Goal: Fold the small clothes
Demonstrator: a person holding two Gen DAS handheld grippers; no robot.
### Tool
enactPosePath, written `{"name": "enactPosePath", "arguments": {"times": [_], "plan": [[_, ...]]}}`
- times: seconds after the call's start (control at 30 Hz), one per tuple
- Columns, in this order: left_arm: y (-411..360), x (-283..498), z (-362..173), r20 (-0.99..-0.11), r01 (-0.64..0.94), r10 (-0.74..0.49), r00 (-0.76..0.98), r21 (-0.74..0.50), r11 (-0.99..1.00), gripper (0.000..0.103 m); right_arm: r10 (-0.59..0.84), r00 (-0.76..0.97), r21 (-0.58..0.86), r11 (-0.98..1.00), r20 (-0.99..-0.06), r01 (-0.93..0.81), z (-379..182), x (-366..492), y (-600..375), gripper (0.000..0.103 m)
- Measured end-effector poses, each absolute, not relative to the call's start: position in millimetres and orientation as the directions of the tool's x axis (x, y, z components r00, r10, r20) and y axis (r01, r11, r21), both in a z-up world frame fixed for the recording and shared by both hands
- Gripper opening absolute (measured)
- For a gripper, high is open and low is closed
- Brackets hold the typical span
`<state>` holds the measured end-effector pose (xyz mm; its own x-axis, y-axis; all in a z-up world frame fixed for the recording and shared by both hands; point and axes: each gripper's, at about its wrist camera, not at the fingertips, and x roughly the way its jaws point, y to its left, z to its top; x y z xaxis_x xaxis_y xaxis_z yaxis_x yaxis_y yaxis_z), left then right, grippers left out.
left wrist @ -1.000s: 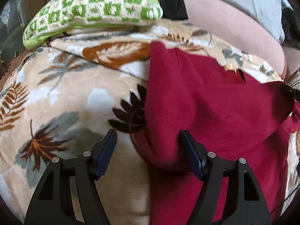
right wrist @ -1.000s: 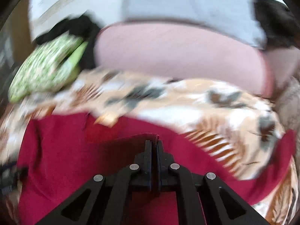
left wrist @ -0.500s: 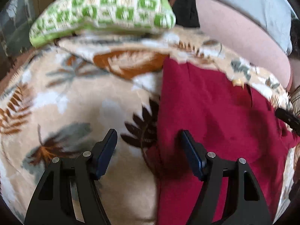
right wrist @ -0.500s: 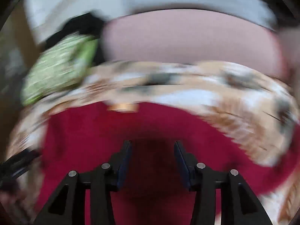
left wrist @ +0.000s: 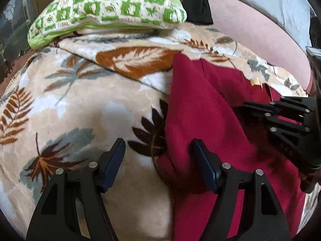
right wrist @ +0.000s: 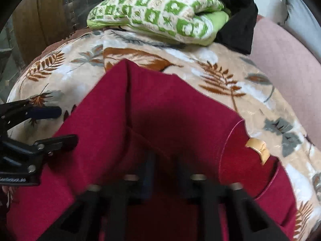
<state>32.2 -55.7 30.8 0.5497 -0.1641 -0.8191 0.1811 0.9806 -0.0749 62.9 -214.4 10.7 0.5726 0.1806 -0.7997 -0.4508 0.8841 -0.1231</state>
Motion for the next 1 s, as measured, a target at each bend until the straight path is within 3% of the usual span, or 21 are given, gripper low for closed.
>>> {"name": "enactPosePath", "arguments": {"times": [0.17,0.3,0.4,0.47,0.53,0.67,0.73,0.8,0.83,0.87,1.0], "plan": [[-56,37,34,-0.818,0.160,-0.149,0.556,-0.071,0.985,0.071,0.089,0.665,-0.113,0.960,-0.742,-0.255,31,64,-246,0.003],[-63,40,29,-0.830,0.162,-0.112,0.546,-0.027,0.986,0.071,0.088,0.625,-0.042,0.981,-0.775,-0.190,15,76,-255,0.004],[-57,34,38,-0.810,0.151,-0.139,0.570,-0.063,0.987,0.071,0.099,0.635,0.001,0.988,-0.766,-0.153,24,57,-264,0.014],[-55,28,49,-0.780,0.151,-0.164,0.604,-0.089,0.984,0.071,0.116,0.675,0.055,0.992,-0.728,-0.110,35,29,-280,0.030],[-58,26,55,-0.763,0.168,-0.183,0.620,-0.098,0.981,0.071,0.025,0.705,0.012,1.000,-0.709,-0.024,39,3,-298,0.042],[-77,28,54,-0.770,0.217,-0.210,0.603,-0.095,0.972,0.071,-0.237,0.707,-0.094,0.967,-0.666,0.236,40,-33,-352,0.042],[-88,29,46,-0.783,0.235,-0.215,0.583,-0.090,0.968,0.071,-0.299,0.656,-0.102,0.941,-0.693,0.322,32,-31,-379,0.043],[-99,33,31,-0.826,0.243,-0.174,0.536,-0.047,0.969,0.071,-0.228,0.614,-0.061,0.958,-0.755,0.281,16,-19,-395,0.041],[-102,32,24,-0.843,0.238,-0.147,0.518,-0.023,0.971,0.071,-0.193,0.600,-0.038,0.965,-0.777,0.260,10,-16,-398,0.020],[-103,31,17,-0.856,0.234,-0.122,0.503,-0.001,0.972,0.071,-0.188,0.587,-0.041,0.966,-0.787,0.255,7,-15,-399,0.007],[-98,24,12,-0.845,0.221,-0.134,0.517,-0.019,0.975,0.073,-0.261,0.624,-0.054,0.942,-0.737,0.330,17,-28,-411,0.005]]}}
